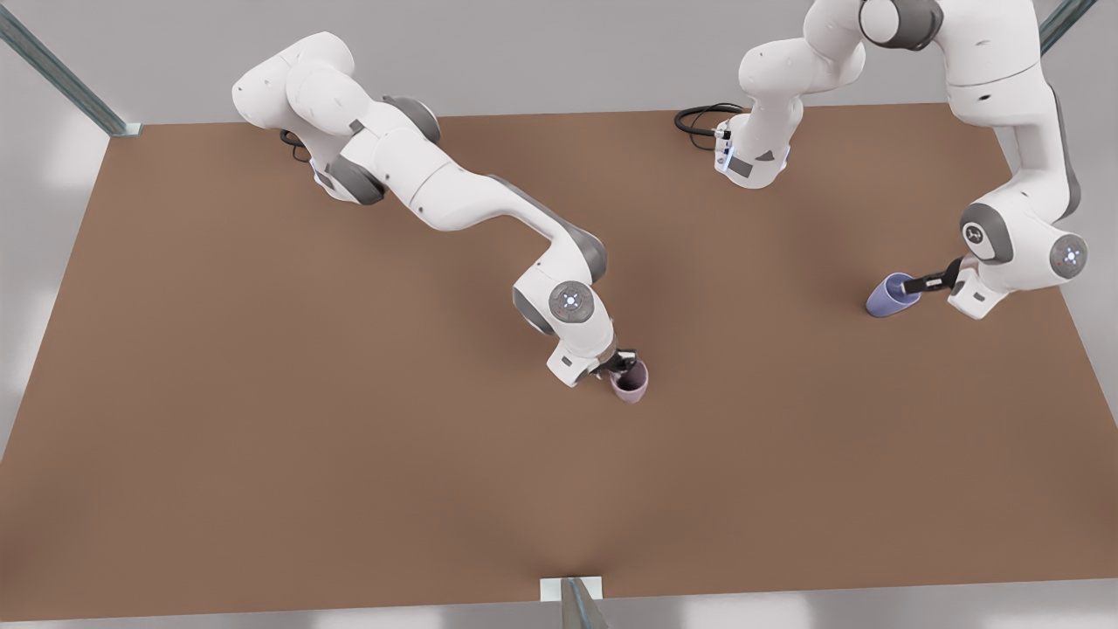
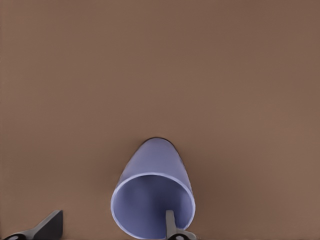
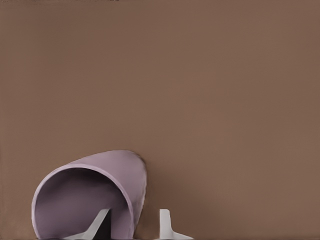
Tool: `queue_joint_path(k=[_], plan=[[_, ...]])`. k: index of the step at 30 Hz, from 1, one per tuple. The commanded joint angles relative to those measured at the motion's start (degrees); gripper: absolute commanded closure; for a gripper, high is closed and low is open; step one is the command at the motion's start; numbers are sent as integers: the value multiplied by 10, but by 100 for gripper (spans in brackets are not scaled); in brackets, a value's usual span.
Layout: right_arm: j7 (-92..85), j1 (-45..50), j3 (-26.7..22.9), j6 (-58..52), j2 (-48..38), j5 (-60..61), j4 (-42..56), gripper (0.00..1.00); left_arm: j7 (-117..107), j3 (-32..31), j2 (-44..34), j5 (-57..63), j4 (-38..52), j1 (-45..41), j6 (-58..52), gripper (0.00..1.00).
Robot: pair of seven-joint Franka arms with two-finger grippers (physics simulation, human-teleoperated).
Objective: Stack the cups, with the pink cup at the bottom and the purple cup at the top
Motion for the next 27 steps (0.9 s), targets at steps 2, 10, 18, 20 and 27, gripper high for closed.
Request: queue_joint_path(k=[2, 10, 18, 20, 27], plan=[[166, 0, 0, 30, 2, 0, 0, 22, 183, 4, 6, 2, -16, 1, 86, 0], [167, 2, -1, 33, 3, -1, -1, 20, 164, 3, 18, -22, -52, 1, 112, 64], [149, -8, -5, -80, -64, -3, -5, 7, 158, -3, 19, -25, -52, 1, 104, 79], [74, -60, -19, -172, -150, -6, -44, 0, 154, -8, 19, -25, -45, 1, 101, 79], [-359, -371, -44, -309, -497, -9, -318, 0, -34, -84, 21, -24, 225, -107, -173, 79]])
